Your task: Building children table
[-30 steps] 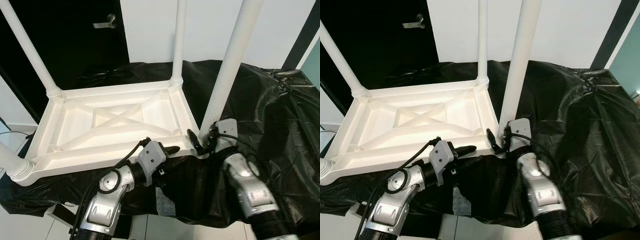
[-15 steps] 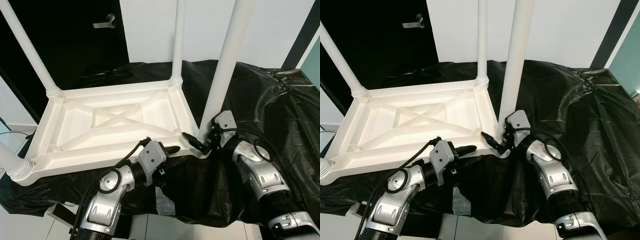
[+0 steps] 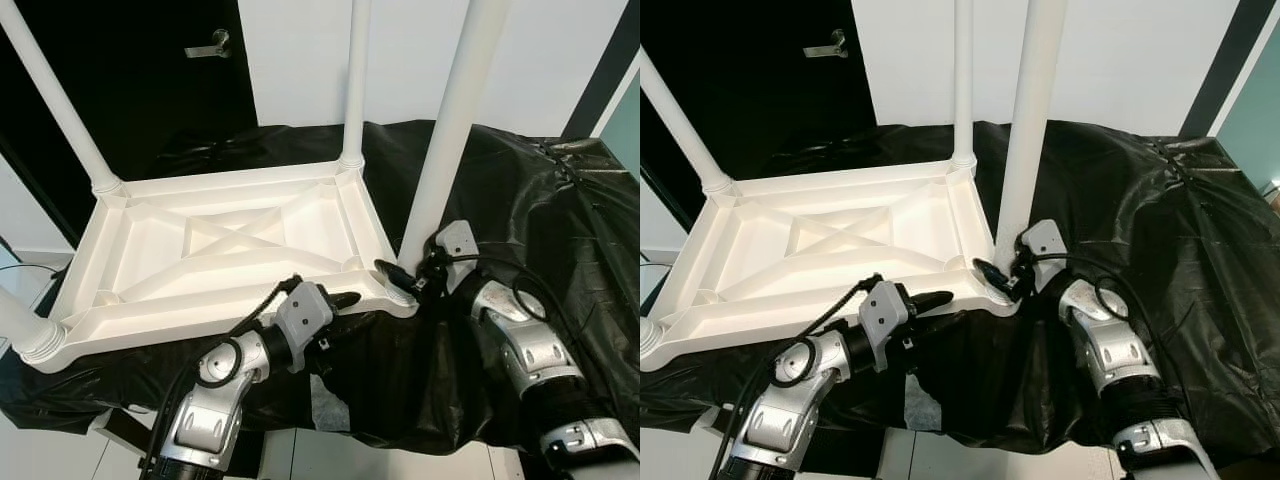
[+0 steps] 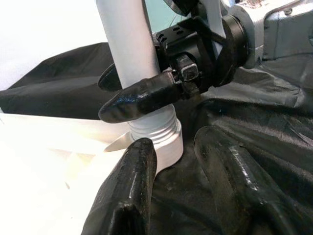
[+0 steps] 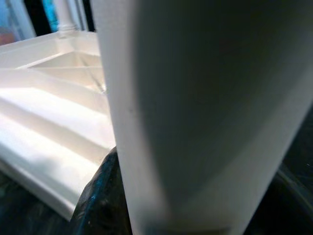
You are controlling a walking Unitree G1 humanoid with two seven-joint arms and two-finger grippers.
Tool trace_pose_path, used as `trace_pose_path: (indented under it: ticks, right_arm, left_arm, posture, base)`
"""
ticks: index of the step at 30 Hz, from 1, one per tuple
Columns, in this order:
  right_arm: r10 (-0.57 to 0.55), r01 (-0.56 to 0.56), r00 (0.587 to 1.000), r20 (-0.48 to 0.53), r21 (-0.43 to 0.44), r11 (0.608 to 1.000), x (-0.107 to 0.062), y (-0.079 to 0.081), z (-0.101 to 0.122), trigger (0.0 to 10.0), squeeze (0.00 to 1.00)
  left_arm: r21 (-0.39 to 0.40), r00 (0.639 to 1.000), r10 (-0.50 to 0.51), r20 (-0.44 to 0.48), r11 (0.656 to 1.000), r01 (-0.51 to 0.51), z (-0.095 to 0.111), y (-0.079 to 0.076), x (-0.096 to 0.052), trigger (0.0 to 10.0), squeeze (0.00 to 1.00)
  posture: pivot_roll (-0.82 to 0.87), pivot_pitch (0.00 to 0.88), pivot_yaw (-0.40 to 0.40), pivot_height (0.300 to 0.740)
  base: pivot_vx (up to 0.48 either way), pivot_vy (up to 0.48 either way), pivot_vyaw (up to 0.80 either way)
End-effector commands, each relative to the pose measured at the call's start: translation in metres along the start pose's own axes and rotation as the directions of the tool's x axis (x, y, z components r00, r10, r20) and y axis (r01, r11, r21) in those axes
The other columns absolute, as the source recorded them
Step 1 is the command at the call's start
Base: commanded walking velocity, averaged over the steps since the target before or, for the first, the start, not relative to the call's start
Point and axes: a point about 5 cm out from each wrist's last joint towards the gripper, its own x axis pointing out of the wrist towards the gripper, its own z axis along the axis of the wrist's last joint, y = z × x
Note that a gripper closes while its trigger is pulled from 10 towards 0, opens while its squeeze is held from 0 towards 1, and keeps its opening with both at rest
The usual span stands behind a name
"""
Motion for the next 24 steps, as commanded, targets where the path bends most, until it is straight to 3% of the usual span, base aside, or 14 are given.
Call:
trace_pose_path:
  ticks: [1, 10, 12, 13, 16, 18, 24]
  right_arm:
    - [-0.031, 0.031, 0.999, -0.030, -0.004, 1.000, 0.000, 0.007, -0.005, 10.0, 0.00]
    - [-0.198, 0.198, 0.980, -0.012, 0.026, 0.980, 0.003, 0.024, -0.001, 10.0, 0.00]
    - [-0.347, 0.348, 0.938, -0.030, 0.059, 0.936, 0.004, 0.029, 0.000, 10.0, 0.00]
    - [-0.347, 0.348, 0.938, -0.030, 0.059, 0.936, 0.004, 0.029, 0.000, 10.0, 0.00]
    - [-0.511, 0.514, 0.858, -0.049, 0.082, 0.854, 0.005, 0.034, 0.003, 10.0, 0.00]
    - [-0.538, 0.539, 0.842, -0.049, 0.117, 0.834, 0.006, 0.038, 0.005, 10.0, 0.00]
    - [-0.534, 0.535, 0.844, -0.049, 0.127, 0.835, 0.003, 0.040, 0.005, 10.0, 0.00]
  left_arm:
    - [-0.004, 0.995, 0.097, 0.002, 0.995, -0.097, 0.001, 0.003, 0.000, 10.0, 0.00]
    - [-0.007, 0.996, 0.085, 0.002, 0.996, -0.085, 0.001, -0.001, 0.000, 10.0, 0.00]
    - [-0.008, 0.996, 0.085, 0.004, 0.996, -0.085, 0.001, -0.001, 0.001, 10.0, 0.00]
    - [-0.008, 0.996, 0.085, 0.004, 0.996, -0.085, 0.001, -0.001, 0.001, 10.0, 0.00]
    - [-0.009, 0.996, 0.088, 0.006, 0.996, -0.088, 0.001, -0.001, 0.001, 10.0, 0.00]
    - [-0.008, 0.996, 0.090, 0.006, 0.996, -0.090, 0.001, -0.002, 0.001, 10.0, 0.00]
    - [-0.009, 0.996, 0.084, 0.006, 0.996, -0.084, 0.001, -0.003, 0.001, 10.0, 0.00]
  posture:
    - [0.03, 0.000, 0.023, 0.740]
    - [0.03, 0.000, 0.015, 0.740]
    - [0.03, 0.000, 0.010, 0.740]
    - [0.03, 0.000, 0.010, 0.740]
    - [0.03, 0.000, 0.004, 0.740]
    - [0.04, 0.000, 0.004, 0.740]
    - [0.03, 0.000, 0.012, 0.740]
  base:
    - [0.000, 0.000, 0.00]
    - [0.000, 0.000, 0.00]
    - [0.000, 0.000, 0.00]
    - [0.000, 0.000, 0.00]
    - [0.000, 0.000, 0.00]
    - [0.000, 0.000, 0.00]
    - [0.000, 0.000, 0.00]
